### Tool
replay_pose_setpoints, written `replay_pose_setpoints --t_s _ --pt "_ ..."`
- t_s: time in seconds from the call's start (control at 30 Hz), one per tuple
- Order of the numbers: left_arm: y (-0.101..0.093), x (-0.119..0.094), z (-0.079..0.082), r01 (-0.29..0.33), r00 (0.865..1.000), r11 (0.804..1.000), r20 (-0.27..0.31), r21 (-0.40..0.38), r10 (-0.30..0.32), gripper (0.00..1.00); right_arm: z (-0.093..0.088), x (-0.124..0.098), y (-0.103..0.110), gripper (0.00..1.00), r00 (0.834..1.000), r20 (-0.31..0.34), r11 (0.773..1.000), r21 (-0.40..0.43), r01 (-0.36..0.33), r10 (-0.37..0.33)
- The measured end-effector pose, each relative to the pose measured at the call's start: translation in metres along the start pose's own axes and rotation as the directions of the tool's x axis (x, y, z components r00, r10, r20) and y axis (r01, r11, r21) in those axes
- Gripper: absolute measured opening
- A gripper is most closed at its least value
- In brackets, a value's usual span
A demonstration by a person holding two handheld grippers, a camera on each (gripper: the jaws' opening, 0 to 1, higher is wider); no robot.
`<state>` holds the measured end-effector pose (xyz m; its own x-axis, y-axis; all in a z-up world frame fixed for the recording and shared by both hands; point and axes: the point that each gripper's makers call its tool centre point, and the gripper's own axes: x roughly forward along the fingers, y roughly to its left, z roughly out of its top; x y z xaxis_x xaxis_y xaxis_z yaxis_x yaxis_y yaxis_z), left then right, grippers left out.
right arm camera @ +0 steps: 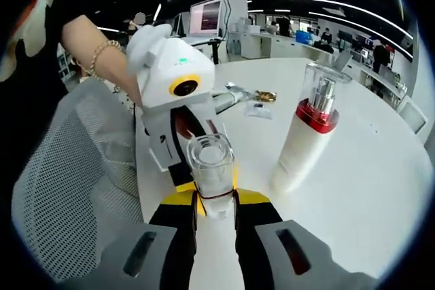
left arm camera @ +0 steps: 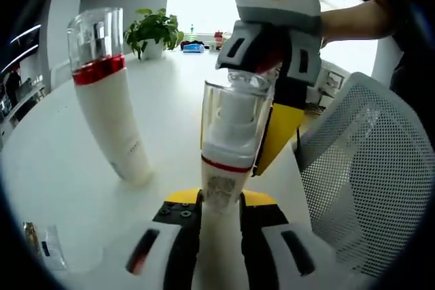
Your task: Arrange the skincare products in the storage area until every visible bottle or jar stands upright without overlapping.
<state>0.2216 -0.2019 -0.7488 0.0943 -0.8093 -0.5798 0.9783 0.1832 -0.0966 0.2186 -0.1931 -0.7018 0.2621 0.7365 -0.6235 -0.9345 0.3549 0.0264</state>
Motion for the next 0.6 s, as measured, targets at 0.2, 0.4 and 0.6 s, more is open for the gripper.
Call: replay_pose_setpoints --t_s 0.2,0.4,0.6 --pt "0.009 0.003 0.001 -0.013 1.0 1.0 0.001 -0.002 0.013 0.16 0.003 0.002 -0.008 0.21 1.0 0.002 1.0 -0.006 0.009 -0.009" --pt "0.02 0.007 0.005 -0.021 1.0 1.0 0.003 -0.001 0.021 0.16 0.003 0.004 -0.022 0.21 1.0 0.004 1.0 -0.006 0.019 -0.019" --pt "0.034 0.011 0.008 -0.025 1.0 1.0 0.009 -0.002 0.025 0.16 0.004 0.006 -0.035 0.21 1.0 0.006 1.0 -0.009 0.03 -0.03"
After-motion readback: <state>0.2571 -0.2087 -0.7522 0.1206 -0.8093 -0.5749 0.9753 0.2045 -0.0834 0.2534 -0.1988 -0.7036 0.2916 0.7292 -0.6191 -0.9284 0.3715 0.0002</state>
